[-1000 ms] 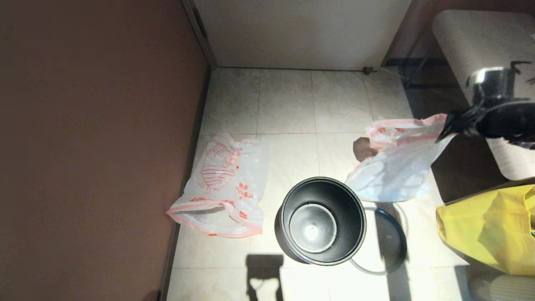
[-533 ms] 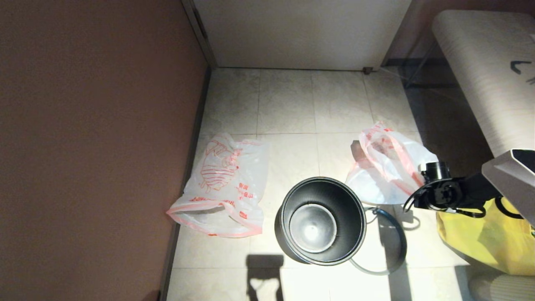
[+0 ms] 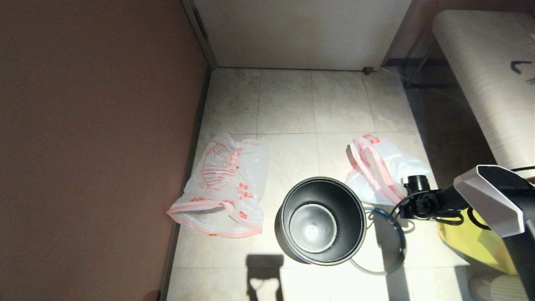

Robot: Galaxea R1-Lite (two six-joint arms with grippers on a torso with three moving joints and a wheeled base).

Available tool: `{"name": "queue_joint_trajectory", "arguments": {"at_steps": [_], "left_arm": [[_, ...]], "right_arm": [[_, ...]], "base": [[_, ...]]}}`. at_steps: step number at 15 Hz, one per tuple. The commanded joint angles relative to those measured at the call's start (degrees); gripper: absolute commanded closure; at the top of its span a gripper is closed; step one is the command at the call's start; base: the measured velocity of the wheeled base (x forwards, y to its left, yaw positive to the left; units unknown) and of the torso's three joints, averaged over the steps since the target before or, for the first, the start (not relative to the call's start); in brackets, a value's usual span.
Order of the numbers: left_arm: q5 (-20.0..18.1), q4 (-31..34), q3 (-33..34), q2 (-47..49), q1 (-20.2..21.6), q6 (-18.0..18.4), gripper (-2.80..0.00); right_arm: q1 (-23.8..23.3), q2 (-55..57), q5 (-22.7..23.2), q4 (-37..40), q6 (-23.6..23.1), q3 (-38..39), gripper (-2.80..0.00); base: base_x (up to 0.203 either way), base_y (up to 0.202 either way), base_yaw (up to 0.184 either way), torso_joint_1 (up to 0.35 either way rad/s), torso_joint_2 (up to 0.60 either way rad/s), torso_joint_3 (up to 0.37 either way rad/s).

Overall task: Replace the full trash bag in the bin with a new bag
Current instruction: Place the trash bag on the floor

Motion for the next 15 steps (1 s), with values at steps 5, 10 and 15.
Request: {"name": "queue_joint_trajectory", "arguments": {"at_steps": [5,10,15], "left_arm": [[0.01,-0.03,0.05,-0.01,-0.01,-0.05,0.00],[0.01,-0.03,0.00,-0.01,0.01,-0.05,0.00],[0.01,-0.03,0.00,-0.01,-0.01,-0.05,0.00]], "right_arm": [[2.83,-18.49,-1.78,0.22,6.90,14.24,-2.80],[7.81,-37.77,2.46,9.43,16.80,22.05,-2.80],[9.29,-46.71,18.18,14.41,28.52,22.57,-2.80]], "base": [[0.000,0.000,0.000,0.000,0.00,0.000],[0.000,0.000,0.000,0.000,0.00,0.000],[0.000,0.000,0.000,0.000,0.00,0.000]]}}
